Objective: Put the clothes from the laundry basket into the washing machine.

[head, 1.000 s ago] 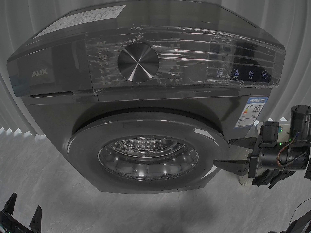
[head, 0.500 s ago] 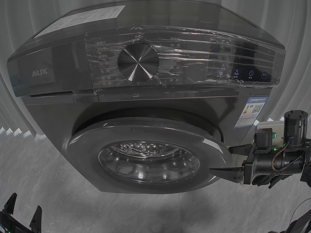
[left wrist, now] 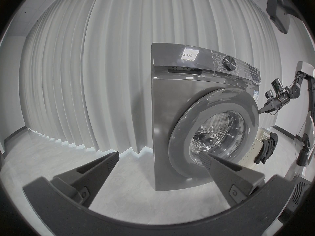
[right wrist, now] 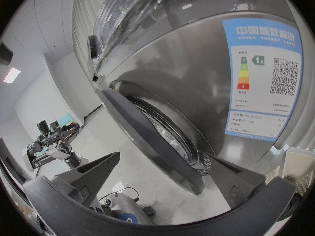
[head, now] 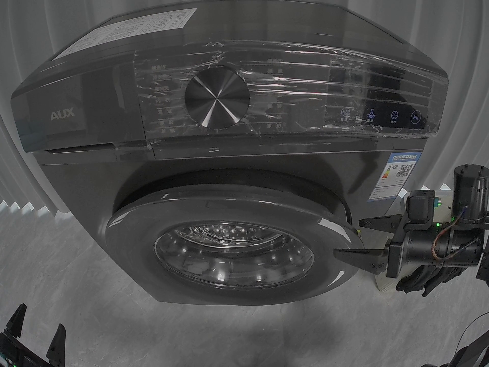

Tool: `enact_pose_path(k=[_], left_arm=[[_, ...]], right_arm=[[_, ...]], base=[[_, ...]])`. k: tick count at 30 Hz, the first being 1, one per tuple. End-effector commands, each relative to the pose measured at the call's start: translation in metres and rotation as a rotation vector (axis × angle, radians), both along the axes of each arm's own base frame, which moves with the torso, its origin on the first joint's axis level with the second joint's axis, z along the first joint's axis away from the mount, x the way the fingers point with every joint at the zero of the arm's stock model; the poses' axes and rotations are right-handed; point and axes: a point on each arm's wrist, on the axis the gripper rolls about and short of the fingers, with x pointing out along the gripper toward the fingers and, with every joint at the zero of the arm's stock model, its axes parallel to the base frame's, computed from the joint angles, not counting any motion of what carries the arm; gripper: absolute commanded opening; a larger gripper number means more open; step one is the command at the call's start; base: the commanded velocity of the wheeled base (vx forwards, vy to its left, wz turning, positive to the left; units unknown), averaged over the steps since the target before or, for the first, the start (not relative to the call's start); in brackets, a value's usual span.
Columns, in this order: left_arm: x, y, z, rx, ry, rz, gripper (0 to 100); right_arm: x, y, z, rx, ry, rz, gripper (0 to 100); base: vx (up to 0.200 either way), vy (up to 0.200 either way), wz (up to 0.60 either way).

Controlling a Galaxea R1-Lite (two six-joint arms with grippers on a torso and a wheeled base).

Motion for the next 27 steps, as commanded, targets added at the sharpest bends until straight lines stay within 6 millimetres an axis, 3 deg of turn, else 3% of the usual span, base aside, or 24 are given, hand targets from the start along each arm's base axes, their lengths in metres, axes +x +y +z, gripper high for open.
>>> enact_pose_path(k=[1, 8, 13, 22, 27], left_arm=[[0.000, 0.000, -0.005, -0.001, -0.002, 0.000, 100], [0.000, 0.000, -0.005, 0.001, -0.002, 0.000, 100], [0.000, 0.000, -0.005, -0.001, -0.002, 0.000, 100], [0.000, 0.000, -0.005, -0.003, 0.000, -0.003, 100], [0.000, 0.000, -0.005, -0.001, 0.000, -0.003, 100]], right_arm=[[0.012, 0.008, -0.007, -0.012, 0.022, -0.001, 100], [-0.001, 0.003, -0.010, -0.013, 0.008, 0.008, 100], [-0.022, -0.007, -0.011, -0.007, 0.001, 0.023, 100], [-0.025, -0.007, -0.013, -0.003, 0.012, 0.026, 100], [-0.014, -0.004, -0.007, 0.005, -0.010, 0.002, 100]], base=[[0.000, 0.000, 0.00], [0.000, 0.000, 0.00], [0.000, 0.000, 0.00], [-0.200, 0.000, 0.00], [0.000, 0.000, 0.00]])
